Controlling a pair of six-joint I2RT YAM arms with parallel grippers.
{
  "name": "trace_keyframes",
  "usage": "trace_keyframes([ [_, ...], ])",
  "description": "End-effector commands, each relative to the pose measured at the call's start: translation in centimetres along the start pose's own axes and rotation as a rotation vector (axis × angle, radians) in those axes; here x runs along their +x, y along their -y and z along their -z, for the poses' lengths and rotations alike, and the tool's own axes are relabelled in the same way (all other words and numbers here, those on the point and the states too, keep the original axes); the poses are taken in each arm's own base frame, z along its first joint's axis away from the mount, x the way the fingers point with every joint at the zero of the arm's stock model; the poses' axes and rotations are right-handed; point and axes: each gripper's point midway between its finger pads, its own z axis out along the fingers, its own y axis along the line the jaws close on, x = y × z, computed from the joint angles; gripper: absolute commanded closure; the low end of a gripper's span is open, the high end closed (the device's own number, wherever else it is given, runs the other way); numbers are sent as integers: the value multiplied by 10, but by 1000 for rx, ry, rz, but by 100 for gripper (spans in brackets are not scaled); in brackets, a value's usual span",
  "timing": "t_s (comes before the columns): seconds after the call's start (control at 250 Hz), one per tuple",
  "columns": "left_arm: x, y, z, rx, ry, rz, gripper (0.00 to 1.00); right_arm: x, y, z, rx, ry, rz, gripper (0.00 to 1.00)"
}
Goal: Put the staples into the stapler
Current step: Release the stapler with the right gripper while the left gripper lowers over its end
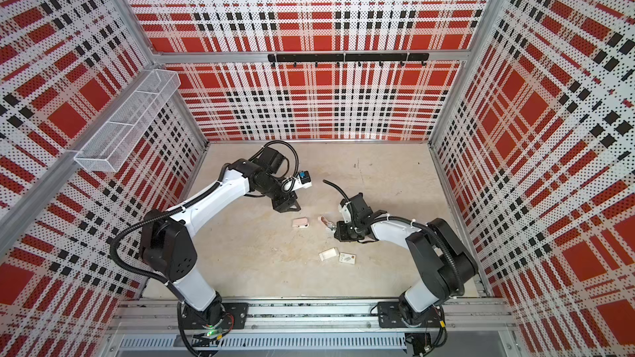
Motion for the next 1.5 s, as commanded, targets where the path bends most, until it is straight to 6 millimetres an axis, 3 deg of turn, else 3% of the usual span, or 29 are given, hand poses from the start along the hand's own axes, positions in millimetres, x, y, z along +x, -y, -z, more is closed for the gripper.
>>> trace_keyframes([
  [0.0,-8,4,1,13,20,-15,45,-12,3,-2,9,15,33,77],
  [0.164,-4,11,-6,13,0,-38,45,-19,1,0,13,9,48,77],
  [0.524,8,35,-48,19,-38,-54,40,-19,5,23,34,40,22,76],
  [0.836,-3,41,-66,27,6,-113,38,-30,27,58,14,195,-183,77],
  [1.084,-6,41,-85,67,0,-143,40,-35,32,51,-126,189,-267,80],
  [1.497,-10,40,-99,77,-2,-144,46,-44,34,29,-162,146,-263,83],
])
